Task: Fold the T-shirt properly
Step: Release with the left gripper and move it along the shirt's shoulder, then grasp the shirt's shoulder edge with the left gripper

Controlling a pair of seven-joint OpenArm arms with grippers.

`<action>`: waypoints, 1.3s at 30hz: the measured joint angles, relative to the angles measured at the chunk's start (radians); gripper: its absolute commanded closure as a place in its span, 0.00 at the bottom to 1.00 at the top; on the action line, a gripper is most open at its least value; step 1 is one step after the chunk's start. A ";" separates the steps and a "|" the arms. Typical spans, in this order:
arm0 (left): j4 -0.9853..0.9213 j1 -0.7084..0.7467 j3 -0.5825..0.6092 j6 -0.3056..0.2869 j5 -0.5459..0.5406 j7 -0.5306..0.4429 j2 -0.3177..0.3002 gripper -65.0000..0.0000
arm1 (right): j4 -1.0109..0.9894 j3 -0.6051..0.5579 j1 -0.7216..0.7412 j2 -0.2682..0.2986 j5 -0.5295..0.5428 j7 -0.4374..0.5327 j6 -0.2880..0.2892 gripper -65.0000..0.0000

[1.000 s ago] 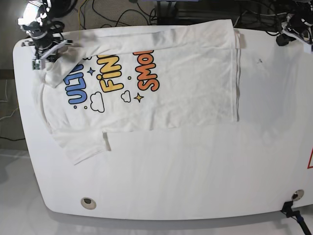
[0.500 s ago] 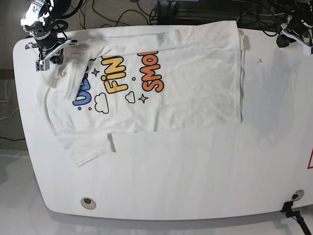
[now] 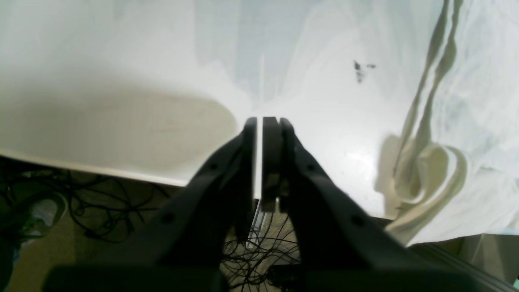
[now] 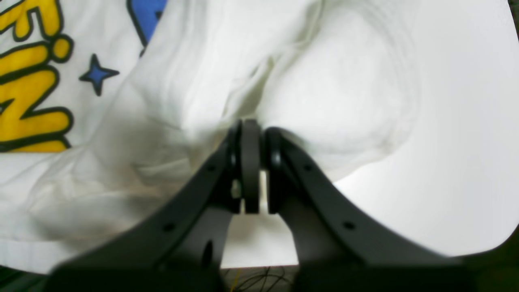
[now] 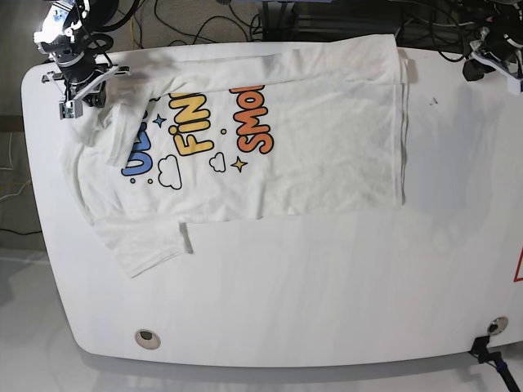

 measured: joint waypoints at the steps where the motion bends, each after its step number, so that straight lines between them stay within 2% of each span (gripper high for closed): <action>1: 0.000 -0.006 0.015 0.000 0.000 0.000 -0.002 0.97 | 0.000 0.018 0.001 0.000 0.003 0.000 -0.001 0.97; 3: 0.000 -0.016 0.056 0.000 0.008 0.000 -0.004 0.88 | -0.001 0.036 0.000 0.001 -0.006 0.000 -0.010 0.97; 6: 0.032 -0.017 0.103 0.000 0.004 0.000 0.000 0.67 | -0.002 0.034 0.003 -0.003 -0.001 0.000 -0.005 0.97; 7: 0.058 -0.012 0.121 0.001 0.010 -0.001 -0.002 0.64 | -0.002 0.033 0.003 -0.002 -0.001 0.000 -0.005 0.97; 12: 0.145 -0.020 0.170 0.000 -0.005 -0.009 0.011 0.63 | -0.002 0.034 0.001 -0.002 -0.002 0.000 -0.005 0.97; 22: 0.142 0.033 0.206 -0.004 -0.003 0.004 0.018 0.62 | -0.002 0.033 0.001 -0.002 -0.002 0.000 -0.005 0.97; 25: 0.142 0.037 0.205 -0.047 0.000 0.044 0.020 0.62 | -0.002 0.033 0.001 -0.002 -0.002 0.000 -0.005 0.97; 30: 0.285 0.089 0.202 -0.051 -0.002 0.034 0.021 0.62 | -0.002 0.033 0.000 -0.002 -0.002 0.000 -0.005 0.97; 32: 0.308 0.089 0.203 -0.052 0.000 0.037 0.040 0.62 | -0.002 0.032 0.001 -0.002 -0.002 0.000 -0.005 0.97; 36: 0.308 0.099 0.214 -0.052 0.000 0.038 0.057 0.52 | -0.002 0.032 0.001 -0.002 -0.002 0.000 -0.005 0.97; 39: 0.308 0.095 0.262 -0.051 0.032 0.037 0.054 0.51 | -0.002 0.032 0.000 -0.003 -0.002 0.000 -0.005 0.97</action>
